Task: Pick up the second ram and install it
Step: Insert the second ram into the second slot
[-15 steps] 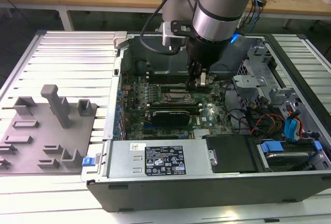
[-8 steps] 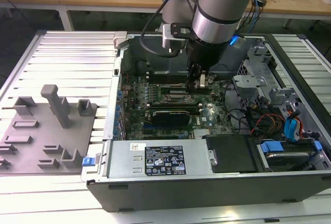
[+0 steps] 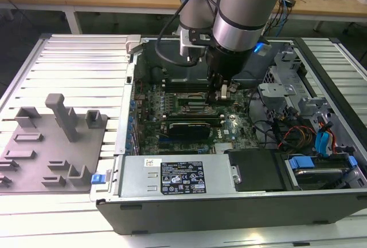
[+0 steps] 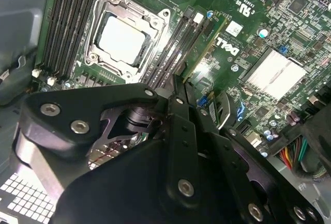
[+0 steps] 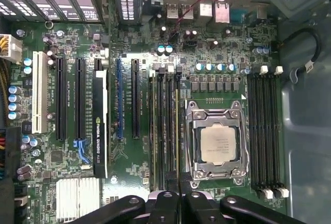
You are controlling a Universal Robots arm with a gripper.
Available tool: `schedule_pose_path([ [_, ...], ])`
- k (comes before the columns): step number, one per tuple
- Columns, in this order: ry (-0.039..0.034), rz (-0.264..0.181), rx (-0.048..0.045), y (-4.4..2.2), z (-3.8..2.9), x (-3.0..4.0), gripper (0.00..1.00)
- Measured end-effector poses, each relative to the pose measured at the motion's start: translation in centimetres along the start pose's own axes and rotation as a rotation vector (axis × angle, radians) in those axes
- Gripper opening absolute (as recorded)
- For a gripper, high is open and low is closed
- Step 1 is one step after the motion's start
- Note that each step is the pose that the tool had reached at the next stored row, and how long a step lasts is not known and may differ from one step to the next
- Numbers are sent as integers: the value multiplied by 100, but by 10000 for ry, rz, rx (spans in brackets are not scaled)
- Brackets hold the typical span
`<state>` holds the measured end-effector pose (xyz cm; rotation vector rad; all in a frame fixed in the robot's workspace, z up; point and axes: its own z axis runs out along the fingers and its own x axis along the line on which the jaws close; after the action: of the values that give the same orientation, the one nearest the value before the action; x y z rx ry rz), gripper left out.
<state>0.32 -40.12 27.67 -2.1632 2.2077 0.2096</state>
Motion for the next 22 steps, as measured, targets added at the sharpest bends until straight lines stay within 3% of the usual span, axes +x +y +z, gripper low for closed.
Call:
schedule_pose_path([
  [9,0,1,0,-1,78,10,12],
  [12,0,1,0,55,113,15,12],
  [13,1,0,1,125,149,21,12],
  [14,1,0,0,146,169,23,12],
  [20,80,5,2,175,337,20,12],
  [22,99,7,2,177,361,12,12],
])
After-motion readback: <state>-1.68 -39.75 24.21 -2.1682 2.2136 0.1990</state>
